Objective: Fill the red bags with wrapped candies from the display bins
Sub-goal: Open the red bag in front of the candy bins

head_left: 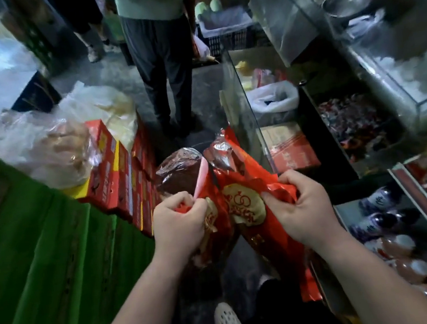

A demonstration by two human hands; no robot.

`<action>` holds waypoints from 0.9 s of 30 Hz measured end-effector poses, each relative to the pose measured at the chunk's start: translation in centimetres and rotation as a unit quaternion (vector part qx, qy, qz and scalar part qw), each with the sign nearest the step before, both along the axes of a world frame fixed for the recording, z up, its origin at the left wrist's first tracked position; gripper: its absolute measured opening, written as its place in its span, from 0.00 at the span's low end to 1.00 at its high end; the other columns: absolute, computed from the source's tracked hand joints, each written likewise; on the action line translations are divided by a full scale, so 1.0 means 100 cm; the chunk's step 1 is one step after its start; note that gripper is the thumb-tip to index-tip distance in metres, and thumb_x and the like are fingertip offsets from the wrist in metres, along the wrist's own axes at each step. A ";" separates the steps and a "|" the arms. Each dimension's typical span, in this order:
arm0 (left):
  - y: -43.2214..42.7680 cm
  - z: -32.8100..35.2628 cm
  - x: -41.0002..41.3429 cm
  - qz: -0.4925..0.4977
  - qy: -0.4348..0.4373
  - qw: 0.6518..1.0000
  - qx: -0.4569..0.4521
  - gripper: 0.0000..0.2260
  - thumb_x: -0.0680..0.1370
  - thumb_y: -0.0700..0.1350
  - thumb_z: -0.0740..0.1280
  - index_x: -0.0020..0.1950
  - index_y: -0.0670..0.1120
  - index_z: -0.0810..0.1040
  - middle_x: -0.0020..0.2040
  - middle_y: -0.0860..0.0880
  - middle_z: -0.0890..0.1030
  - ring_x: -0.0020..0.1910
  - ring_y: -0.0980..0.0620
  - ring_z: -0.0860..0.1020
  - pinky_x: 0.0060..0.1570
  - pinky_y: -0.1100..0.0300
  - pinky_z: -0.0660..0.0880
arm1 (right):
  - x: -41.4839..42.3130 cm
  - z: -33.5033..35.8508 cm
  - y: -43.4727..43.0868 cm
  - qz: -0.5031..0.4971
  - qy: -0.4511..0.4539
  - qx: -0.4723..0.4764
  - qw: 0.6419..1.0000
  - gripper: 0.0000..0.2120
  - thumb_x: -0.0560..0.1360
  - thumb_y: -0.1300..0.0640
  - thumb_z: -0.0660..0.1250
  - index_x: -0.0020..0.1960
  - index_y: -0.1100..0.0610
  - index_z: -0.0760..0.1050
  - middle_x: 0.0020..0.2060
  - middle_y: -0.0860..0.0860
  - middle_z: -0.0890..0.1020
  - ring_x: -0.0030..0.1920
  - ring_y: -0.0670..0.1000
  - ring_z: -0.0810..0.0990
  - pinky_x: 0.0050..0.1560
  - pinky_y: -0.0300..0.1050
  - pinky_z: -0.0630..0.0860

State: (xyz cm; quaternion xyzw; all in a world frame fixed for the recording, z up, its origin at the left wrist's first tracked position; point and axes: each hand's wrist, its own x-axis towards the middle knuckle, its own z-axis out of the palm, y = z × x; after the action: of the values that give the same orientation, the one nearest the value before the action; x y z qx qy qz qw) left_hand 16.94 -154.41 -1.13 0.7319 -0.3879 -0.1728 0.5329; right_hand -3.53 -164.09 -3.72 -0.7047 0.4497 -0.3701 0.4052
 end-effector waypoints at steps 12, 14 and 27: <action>-0.264 -0.030 0.052 -0.063 0.055 0.996 0.030 0.15 0.66 0.44 0.68 0.25 0.46 0.63 0.25 0.53 0.65 0.27 0.58 0.64 0.28 0.59 0.64 | 0.048 -0.039 -0.219 -0.082 -0.005 0.039 0.996 0.13 0.73 0.56 0.76 0.37 0.47 0.74 0.28 0.46 0.76 0.27 0.41 0.70 0.27 0.38 0.69; -0.307 -0.030 0.053 -0.076 0.057 0.995 0.038 0.15 0.66 0.44 0.67 0.24 0.49 0.64 0.23 0.57 0.64 0.26 0.60 0.64 0.27 0.60 0.64 | 0.051 -0.039 -0.257 -0.077 -0.008 0.043 0.996 0.18 0.73 0.60 0.77 0.35 0.43 0.74 0.27 0.40 0.75 0.26 0.40 0.70 0.28 0.32 0.66; -0.492 -0.019 0.010 -0.207 0.033 0.977 0.043 0.19 0.70 0.41 0.68 0.24 0.49 0.62 0.25 0.56 0.64 0.27 0.57 0.64 0.29 0.59 0.64 | 0.022 -0.036 -0.382 -0.196 -0.019 0.029 0.980 0.10 0.73 0.59 0.74 0.38 0.51 0.74 0.32 0.46 0.76 0.33 0.47 0.73 0.38 0.43 0.72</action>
State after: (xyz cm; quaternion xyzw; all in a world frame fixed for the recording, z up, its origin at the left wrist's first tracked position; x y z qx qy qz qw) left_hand 17.89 -203.61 -3.03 0.6518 -0.5054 -0.3196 0.4664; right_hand -1.31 -202.33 -7.29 -0.5837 0.5821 -0.4423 0.3533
